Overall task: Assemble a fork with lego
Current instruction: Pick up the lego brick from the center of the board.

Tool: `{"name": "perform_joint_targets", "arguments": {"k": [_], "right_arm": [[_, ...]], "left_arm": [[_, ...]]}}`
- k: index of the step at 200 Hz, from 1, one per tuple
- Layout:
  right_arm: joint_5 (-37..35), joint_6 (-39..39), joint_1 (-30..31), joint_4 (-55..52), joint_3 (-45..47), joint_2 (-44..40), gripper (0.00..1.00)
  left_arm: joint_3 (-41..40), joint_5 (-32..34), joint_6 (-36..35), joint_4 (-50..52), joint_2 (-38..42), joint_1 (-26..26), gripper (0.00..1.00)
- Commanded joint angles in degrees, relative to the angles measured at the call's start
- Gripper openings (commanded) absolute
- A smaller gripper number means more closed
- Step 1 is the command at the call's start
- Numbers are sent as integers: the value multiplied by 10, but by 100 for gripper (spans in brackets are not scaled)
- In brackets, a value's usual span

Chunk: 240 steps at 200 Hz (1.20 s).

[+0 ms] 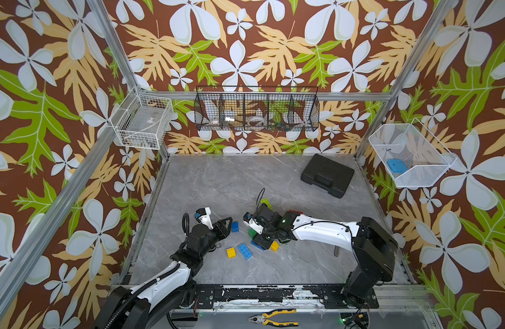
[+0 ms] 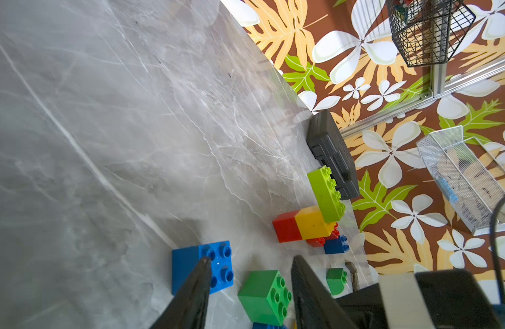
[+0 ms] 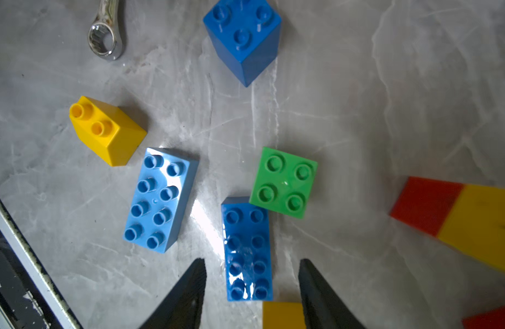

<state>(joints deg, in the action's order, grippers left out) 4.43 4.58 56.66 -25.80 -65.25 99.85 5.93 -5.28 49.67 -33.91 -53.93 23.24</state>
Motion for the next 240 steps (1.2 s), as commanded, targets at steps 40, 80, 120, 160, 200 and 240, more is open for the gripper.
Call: {"name": "perform_joint_targets", "arguments": {"k": [40,80,120,160,200,240], "right_arm": [[4,-22,3,7,-15,48,57],[-4,-13,2,15,-30,73,49],[4,-11,3,15,-35,86,34],[8,-7,2,15,-28,78,27],[5,15,2,27,-18,7,25],[-51,97,-44,28,38,-124,17]], "left_arm": [[12,-22,-3,-28,-20,-2,48],[13,-20,-9,-21,-20,-2,48],[13,-23,-12,-20,-15,-2,48],[12,-28,-12,-22,-13,-2,48],[29,-38,-26,-15,-10,-2,48],[142,-48,-102,42,-79,31,49]]}}
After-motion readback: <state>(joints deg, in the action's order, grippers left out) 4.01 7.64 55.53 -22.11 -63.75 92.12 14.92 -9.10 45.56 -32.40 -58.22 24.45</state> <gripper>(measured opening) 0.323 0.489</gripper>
